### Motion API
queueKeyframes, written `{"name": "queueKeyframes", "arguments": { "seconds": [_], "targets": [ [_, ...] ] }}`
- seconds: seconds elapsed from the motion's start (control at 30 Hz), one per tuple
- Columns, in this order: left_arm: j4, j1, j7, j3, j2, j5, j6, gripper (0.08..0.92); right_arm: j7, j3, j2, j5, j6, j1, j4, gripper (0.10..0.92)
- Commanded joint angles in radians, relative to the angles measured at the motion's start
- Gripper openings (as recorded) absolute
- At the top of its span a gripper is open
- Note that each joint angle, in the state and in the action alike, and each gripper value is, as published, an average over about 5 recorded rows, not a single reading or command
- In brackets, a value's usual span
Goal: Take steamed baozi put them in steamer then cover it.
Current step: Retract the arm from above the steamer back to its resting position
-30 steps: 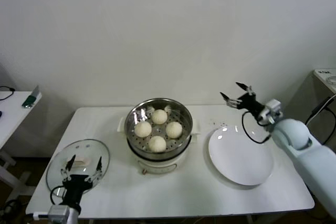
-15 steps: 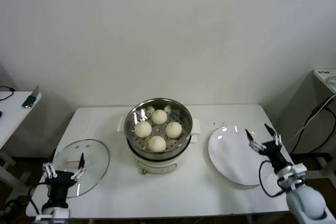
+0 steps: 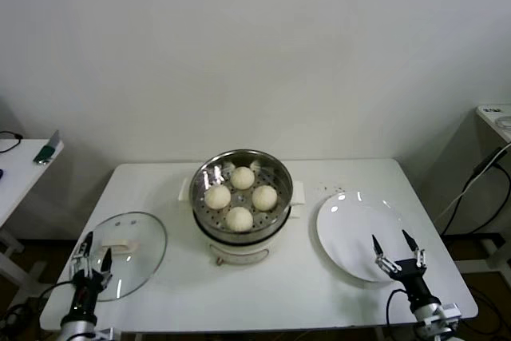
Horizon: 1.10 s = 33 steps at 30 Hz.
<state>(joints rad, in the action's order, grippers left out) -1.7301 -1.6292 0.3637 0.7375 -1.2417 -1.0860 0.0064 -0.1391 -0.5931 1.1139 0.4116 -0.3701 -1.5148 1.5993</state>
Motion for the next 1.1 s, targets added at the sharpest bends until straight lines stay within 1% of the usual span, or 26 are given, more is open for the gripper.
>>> {"name": "queueKeyframes", "arguments": {
  "seconds": [0.03,0.33,0.53,0.77,0.9,1.1],
  "targets": [
    [0.228,0.103,0.049,-0.004,0.020,-0.287,0.044,0.823,0.003,-0.020,0.065,-0.032,-0.040,-0.058,0.013,0.823],
    [0.313,0.186,0.052,-0.027,0.031,-0.282,0.031,0.823,0.002,-0.035,0.089,-0.048,-0.050,-0.074,0.021,0.823],
    [0.363,0.247,0.051,-0.042,0.034,-0.232,0.029,0.823,0.000,-0.046,0.105,-0.055,-0.063,-0.084,0.023,0.823],
    [0.372,0.278,0.055,-0.057,0.038,-0.178,0.027,0.820,0.000,-0.053,0.111,-0.065,-0.074,-0.089,0.018,0.823],
    [0.376,0.283,0.040,-0.061,0.034,-0.173,0.025,0.749,0.000,-0.054,0.114,-0.072,-0.076,-0.087,0.020,0.823],
    [0.396,0.281,0.033,-0.062,0.034,-0.170,0.023,0.541,-0.001,-0.053,0.120,-0.075,-0.079,-0.083,0.021,0.823]
  ]
}}
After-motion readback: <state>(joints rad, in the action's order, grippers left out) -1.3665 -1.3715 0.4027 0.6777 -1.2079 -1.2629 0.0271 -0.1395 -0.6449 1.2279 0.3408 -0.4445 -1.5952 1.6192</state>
